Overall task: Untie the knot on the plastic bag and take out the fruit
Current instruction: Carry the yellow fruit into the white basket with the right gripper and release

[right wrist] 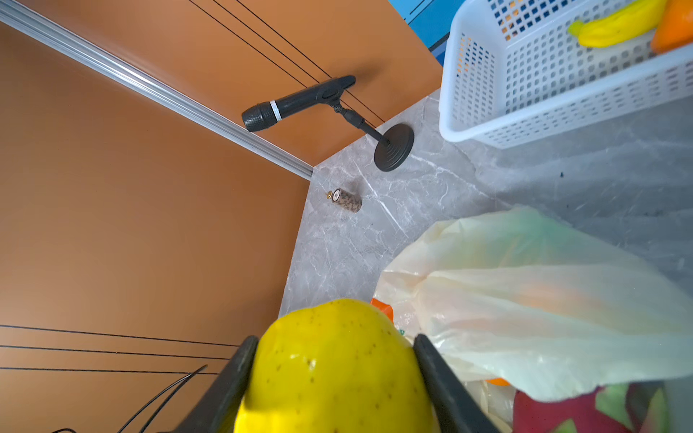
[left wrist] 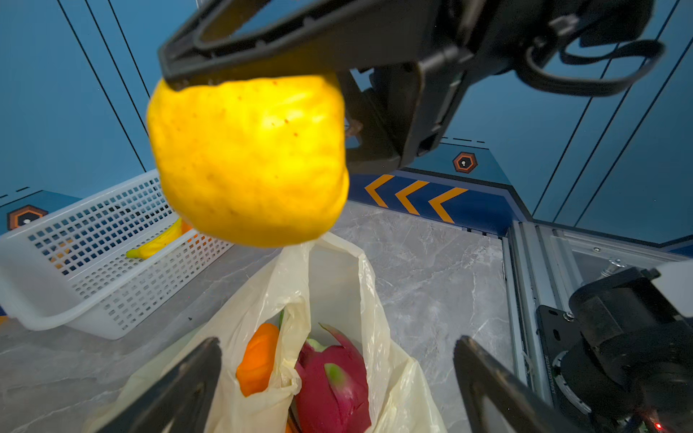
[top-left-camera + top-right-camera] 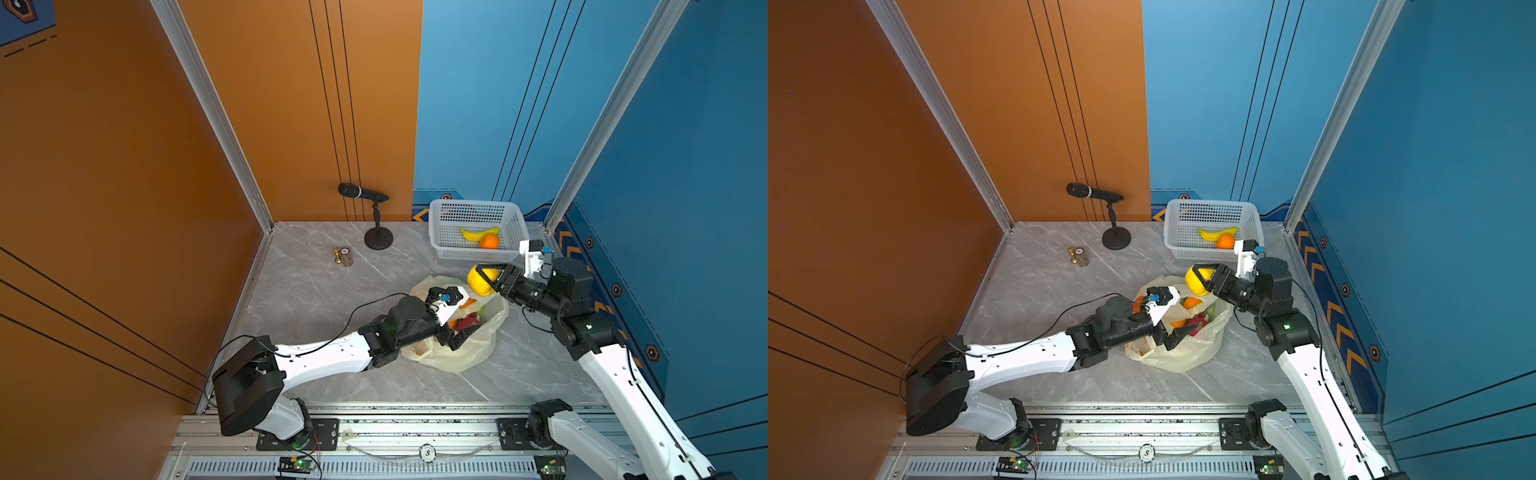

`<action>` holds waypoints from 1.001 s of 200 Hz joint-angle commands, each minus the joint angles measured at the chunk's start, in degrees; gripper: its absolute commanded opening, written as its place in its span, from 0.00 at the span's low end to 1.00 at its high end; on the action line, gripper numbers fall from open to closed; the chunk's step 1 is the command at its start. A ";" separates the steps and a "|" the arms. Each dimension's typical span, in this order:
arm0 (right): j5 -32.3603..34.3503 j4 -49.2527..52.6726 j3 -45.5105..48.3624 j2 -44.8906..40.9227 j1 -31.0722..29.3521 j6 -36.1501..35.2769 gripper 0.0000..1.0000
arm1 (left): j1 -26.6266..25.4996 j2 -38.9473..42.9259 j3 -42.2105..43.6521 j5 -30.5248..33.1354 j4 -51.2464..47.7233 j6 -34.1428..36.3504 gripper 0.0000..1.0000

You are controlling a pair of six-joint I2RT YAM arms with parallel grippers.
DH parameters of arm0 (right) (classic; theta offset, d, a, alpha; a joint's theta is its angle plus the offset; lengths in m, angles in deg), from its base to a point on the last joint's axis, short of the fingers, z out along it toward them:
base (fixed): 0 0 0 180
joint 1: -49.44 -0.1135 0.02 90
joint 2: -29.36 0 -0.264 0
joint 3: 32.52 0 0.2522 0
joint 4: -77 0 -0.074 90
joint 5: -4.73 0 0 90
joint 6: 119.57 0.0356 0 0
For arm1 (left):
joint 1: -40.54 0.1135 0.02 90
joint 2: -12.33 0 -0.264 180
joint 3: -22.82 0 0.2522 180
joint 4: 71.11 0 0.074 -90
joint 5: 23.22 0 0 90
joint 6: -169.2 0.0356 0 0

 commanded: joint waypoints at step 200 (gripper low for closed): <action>34.04 7.63 -50.24 66.65 10.87 -25.03 0.39 | -1.34 6.45 -6.25 8.91 -25.63 -0.35 0.97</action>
